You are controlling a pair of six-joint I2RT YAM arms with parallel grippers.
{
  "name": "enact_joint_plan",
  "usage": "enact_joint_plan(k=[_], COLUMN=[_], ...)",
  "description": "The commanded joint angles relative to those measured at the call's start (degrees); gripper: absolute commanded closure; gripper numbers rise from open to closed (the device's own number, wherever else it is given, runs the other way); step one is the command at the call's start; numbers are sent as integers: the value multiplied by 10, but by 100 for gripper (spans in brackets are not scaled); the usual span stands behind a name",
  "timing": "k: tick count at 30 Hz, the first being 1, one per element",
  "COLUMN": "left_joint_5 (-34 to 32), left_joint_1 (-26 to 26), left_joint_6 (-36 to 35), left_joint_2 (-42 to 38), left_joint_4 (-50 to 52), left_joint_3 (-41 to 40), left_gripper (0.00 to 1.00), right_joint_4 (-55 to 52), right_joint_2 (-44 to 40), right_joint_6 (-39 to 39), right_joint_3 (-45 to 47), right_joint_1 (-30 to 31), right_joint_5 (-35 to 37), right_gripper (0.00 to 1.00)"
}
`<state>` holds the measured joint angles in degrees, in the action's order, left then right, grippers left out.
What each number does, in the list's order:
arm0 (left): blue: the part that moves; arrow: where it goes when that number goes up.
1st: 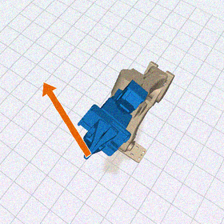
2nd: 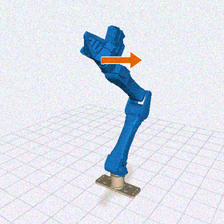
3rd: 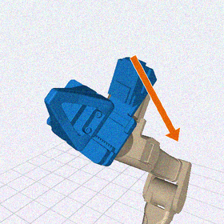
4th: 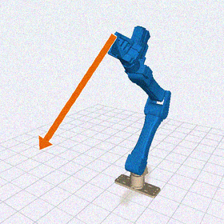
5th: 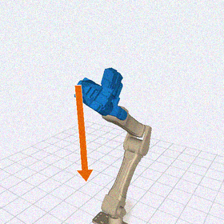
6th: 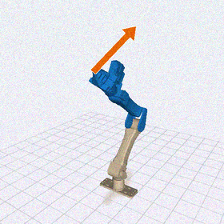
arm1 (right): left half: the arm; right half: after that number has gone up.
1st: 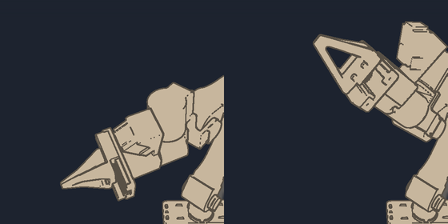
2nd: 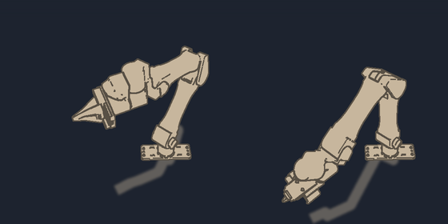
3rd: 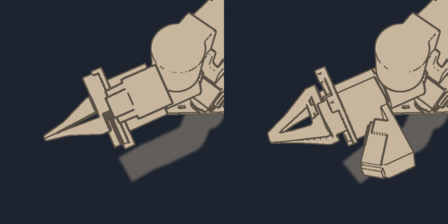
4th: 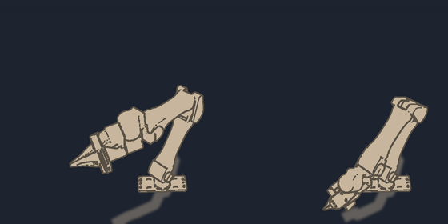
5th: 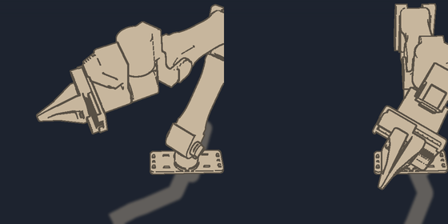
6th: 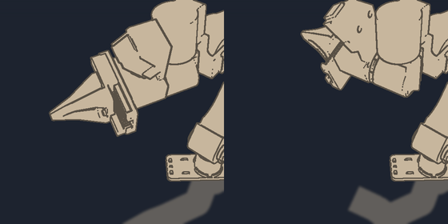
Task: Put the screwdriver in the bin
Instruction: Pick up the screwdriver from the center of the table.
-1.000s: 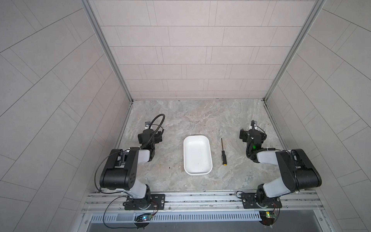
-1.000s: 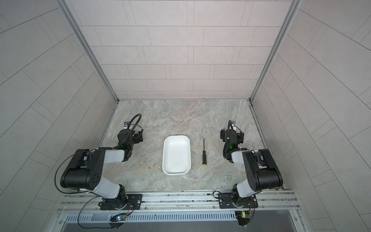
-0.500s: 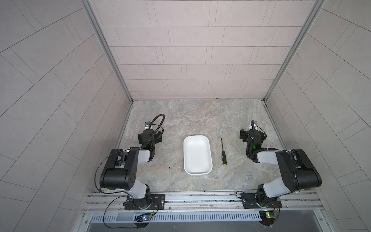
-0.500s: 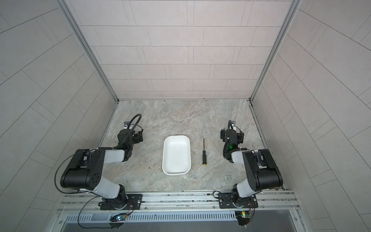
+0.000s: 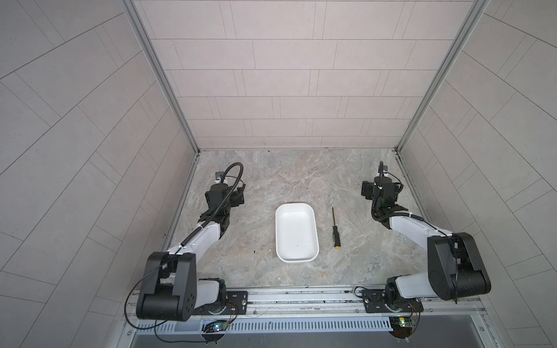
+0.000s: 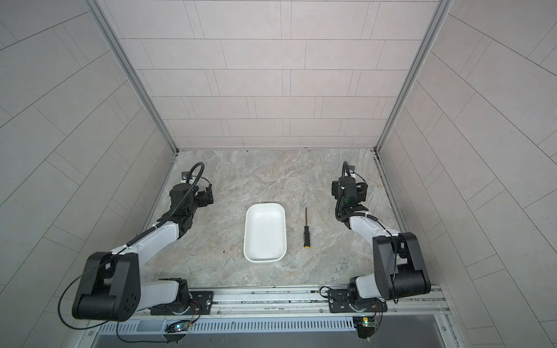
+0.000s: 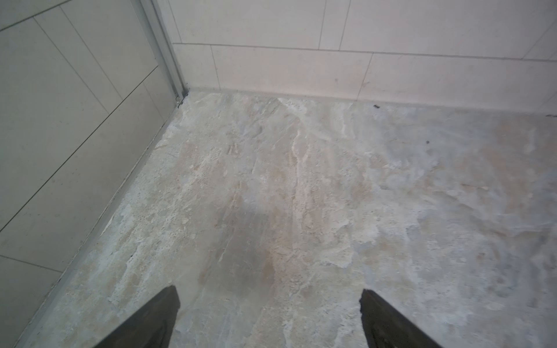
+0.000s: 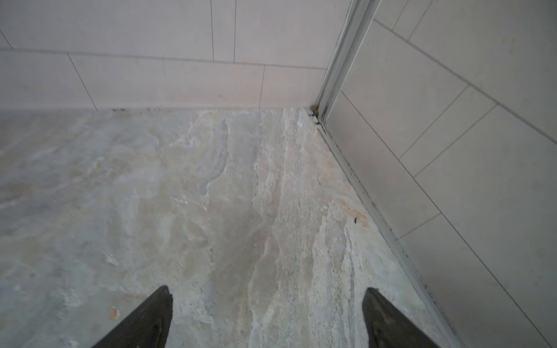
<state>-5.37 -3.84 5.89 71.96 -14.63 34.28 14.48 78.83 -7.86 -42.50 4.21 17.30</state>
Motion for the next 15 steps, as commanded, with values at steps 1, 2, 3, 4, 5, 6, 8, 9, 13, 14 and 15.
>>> enact_joint_plan(k=[1,2,3,4,5,6,8,9,13,14,15], left_joint_5=[63,88,109,135,159,175,189,191,178,180,185], left_joint_1=[-6,-6,-8,-10,-13,-18,-38,-50,-109,-119,-126], left_joint_6=[34,42,49,57,63,71,92,97,111,115,119], left_joint_2=[-35,-45,-54,-62,-70,-78,-96,-103,-140,-147,-152], left_joint_4=[130,153,173,191,207,220,243,249,266,266,268], left_joint_3=[24,31,37,41,45,46,42,38,17,12,8], left_gripper=[0,0,0,0,0,0,0,0,0,0,0], right_joint_4=[-202,-241,-270,-302,-327,-349,-397,-417,-492,-501,-506], right_joint_2=[-25,-28,-28,-27,-28,-28,-32,-32,-30,-30,-31], right_joint_6=[-31,-46,-58,-71,-80,-86,-89,-92,-106,-112,-115], right_joint_3=[-45,-60,-72,-84,-94,-102,-118,-126,-137,-132,-126], right_joint_1=[3,3,4,7,13,22,55,71,141,156,168], right_joint_5=[-106,-140,-171,-203,-231,-243,-238,-231,-231,-231,-232], right_gripper=[8,8,9,11,13,13,14,14,14,14,14])
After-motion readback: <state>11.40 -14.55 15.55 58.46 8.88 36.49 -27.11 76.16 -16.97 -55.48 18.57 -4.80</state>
